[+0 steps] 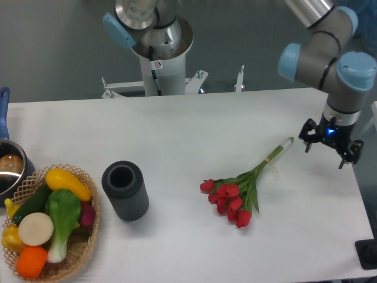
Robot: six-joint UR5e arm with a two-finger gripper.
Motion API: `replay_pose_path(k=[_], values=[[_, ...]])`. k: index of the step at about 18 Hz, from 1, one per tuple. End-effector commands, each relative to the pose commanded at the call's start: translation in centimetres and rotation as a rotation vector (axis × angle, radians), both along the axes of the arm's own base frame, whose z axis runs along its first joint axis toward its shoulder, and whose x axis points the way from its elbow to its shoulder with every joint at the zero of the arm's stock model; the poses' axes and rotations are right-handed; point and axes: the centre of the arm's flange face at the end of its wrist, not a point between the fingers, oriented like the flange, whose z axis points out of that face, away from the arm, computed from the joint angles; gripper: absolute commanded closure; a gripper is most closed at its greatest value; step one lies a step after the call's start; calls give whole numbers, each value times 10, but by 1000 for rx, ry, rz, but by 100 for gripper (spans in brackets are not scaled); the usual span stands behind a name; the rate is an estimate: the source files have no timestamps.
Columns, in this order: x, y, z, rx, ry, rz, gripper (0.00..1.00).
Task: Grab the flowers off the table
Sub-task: 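Move the open gripper over the red tulip bouquet's stems, then lower the gripper onto the tulip stems and close it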
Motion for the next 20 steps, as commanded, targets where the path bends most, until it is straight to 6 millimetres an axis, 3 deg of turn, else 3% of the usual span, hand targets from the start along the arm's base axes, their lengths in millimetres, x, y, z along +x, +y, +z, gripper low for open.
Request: replay_pose_path(k=[2,8,13,16,20], values=[[5,10,-5,-3,-7,-21,0],[52,49,-30,-29,-69,-89,0],[86,82,-32,-28,-97,-61,0],[112,86,-29,-46,-138,-81,0],[132,94,-34,-53,-152,-95,0]])
